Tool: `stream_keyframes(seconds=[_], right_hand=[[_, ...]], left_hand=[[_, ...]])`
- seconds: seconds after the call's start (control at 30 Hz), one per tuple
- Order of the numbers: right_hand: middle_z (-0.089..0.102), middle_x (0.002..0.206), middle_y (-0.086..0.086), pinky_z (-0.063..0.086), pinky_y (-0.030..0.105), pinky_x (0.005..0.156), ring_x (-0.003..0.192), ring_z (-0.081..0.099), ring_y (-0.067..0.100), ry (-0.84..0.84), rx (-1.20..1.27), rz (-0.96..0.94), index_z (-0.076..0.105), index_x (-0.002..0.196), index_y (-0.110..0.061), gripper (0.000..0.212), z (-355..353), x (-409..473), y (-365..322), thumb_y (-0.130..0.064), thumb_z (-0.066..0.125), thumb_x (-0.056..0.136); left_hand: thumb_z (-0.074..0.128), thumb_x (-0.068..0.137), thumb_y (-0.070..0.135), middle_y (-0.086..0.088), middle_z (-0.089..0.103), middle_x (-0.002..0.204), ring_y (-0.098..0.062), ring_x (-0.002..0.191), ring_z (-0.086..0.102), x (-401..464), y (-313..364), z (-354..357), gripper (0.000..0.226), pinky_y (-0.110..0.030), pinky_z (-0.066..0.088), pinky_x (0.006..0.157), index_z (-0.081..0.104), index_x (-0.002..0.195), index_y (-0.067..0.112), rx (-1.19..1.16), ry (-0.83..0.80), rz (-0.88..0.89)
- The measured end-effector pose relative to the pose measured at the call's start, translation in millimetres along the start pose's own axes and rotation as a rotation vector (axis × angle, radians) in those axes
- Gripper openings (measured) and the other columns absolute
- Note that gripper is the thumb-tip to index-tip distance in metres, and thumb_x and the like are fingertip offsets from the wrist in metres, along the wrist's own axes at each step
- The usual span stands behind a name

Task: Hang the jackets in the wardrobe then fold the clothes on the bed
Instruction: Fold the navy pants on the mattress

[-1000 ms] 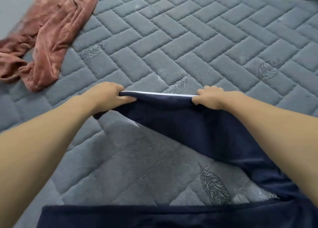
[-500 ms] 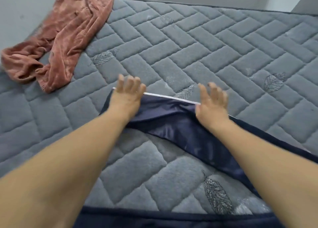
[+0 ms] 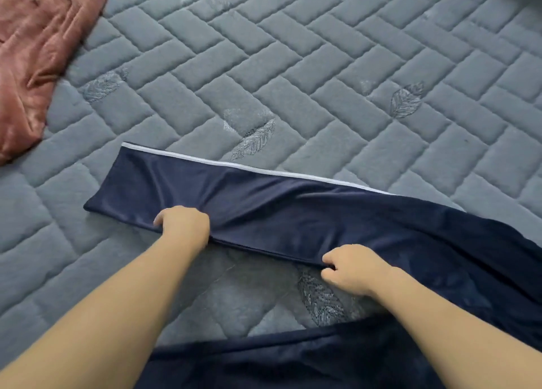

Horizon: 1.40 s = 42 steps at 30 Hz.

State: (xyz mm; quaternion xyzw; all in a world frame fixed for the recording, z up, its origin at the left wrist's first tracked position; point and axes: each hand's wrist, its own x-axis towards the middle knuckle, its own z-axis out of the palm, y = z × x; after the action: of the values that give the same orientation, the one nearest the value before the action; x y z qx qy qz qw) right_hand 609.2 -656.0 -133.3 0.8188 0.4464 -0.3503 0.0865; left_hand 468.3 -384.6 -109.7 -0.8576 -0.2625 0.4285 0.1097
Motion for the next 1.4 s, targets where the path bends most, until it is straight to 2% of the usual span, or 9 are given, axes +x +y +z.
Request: stream_keyframes(seconds=[0.1,0.23,0.4,0.5,0.6,0.77,0.9,1.17,1.4], right_hand=[[0.056,0.089,-0.009,0.04,0.034,0.077,0.086,0.053,0.019,0.238,0.208,-0.103,0.055,0.079,-0.025,0.017,-11.4,-15.7,20.7,-0.04,0.052,0.086],[0.051,0.135,0.012,0.034,0.049,0.104,0.123,0.047,0.033,0.81,0.287,0.403,0.058,0.125,-0.011,0.038,-7.3,-23.1,85.0,-0.03,0.058,0.091],[0.004,0.162,0.007,0.003,0.059,0.116,0.147,0.002,0.035,0.389,0.718,1.056,0.014,0.154,-0.025,0.073,-1.5,-19.8,193.8,-0.064,0.026,0.094],[-0.005,0.161,0.003,0.0,0.07,0.108,0.147,-0.009,0.031,0.289,0.528,0.934,0.011,0.15,-0.033,0.078,22.8,-21.8,229.7,-0.077,0.027,0.087],[0.036,0.132,0.012,0.013,0.075,0.102,0.13,0.027,0.03,0.455,0.165,0.735,0.048,0.12,-0.017,0.055,34.9,-25.3,243.2,-0.063,0.039,0.091],[0.066,0.078,0.019,0.041,0.046,0.08,0.078,0.059,0.037,0.638,-0.145,0.384,0.055,0.084,-0.007,0.047,13.0,-17.4,271.6,-0.053,0.05,0.091],[0.062,0.068,0.012,0.03,0.033,0.052,0.065,0.061,0.033,0.663,-0.173,0.231,0.047,0.079,-0.015,0.05,-25.3,-13.7,309.4,-0.064,0.042,0.088],[0.037,0.137,0.017,0.018,0.054,0.112,0.127,0.036,0.034,0.941,-0.028,0.285,0.041,0.143,-0.016,0.059,40.3,-32.6,262.2,-0.044,0.047,0.092],[0.01,0.161,0.016,-0.003,0.046,0.12,0.148,0.006,0.033,0.621,0.078,0.482,0.016,0.154,-0.021,0.074,101.3,-69.2,287.6,-0.055,0.026,0.09]], left_hand=[[0.042,0.088,0.02,-0.007,0.044,0.136,-0.032,0.126,0.042,-24.5,21.0,-15.5,0.047,-0.071,0.028,0.102,0.047,0.135,0.018,0.054,-0.111,0.011],[0.043,0.087,0.037,-0.005,0.03,0.139,-0.029,0.129,0.029,-27.0,98.3,-49.7,0.048,-0.067,0.032,0.097,0.033,0.132,0.022,-0.463,0.324,0.229],[0.049,0.06,0.091,0.014,-0.038,0.153,-0.026,0.139,-0.041,-4.0,172.9,-61.9,0.114,-0.083,-0.002,0.095,-0.018,0.144,0.054,-0.643,-0.001,0.35],[0.062,0.038,0.094,0.009,-0.053,0.143,-0.03,0.128,-0.053,7.8,183.9,-54.9,0.145,-0.086,-0.006,0.089,-0.036,0.136,0.051,-0.476,-0.03,0.263],[0.064,0.032,0.092,0.004,-0.05,0.146,-0.031,0.13,-0.05,8.5,204.0,-72.5,0.155,-0.087,-0.012,0.083,-0.034,0.142,0.042,-0.286,0.205,0.359],[0.077,0.031,0.081,0.012,-0.063,0.131,-0.027,0.122,-0.058,-0.6,258.8,-95.7,0.159,-0.086,-0.014,0.082,-0.044,0.13,0.052,-0.357,-0.011,0.468],[0.078,0.02,0.081,0.01,-0.068,0.123,-0.026,0.111,-0.065,8.9,269.9,-99.1,0.167,-0.086,-0.016,0.076,-0.053,0.118,0.051,-0.327,-0.086,0.406],[0.067,0.007,0.09,0.011,-0.065,0.127,-0.023,0.112,-0.065,18.2,269.1,-112.4,0.168,-0.085,-0.017,0.077,-0.052,0.119,0.053,-0.333,-0.042,0.415],[0.06,0.004,0.095,0.017,-0.066,0.125,-0.022,0.114,-0.062,38.7,258.8,-132.7,0.162,-0.087,-0.008,0.085,-0.049,0.118,0.059,-0.306,-0.036,0.418]])
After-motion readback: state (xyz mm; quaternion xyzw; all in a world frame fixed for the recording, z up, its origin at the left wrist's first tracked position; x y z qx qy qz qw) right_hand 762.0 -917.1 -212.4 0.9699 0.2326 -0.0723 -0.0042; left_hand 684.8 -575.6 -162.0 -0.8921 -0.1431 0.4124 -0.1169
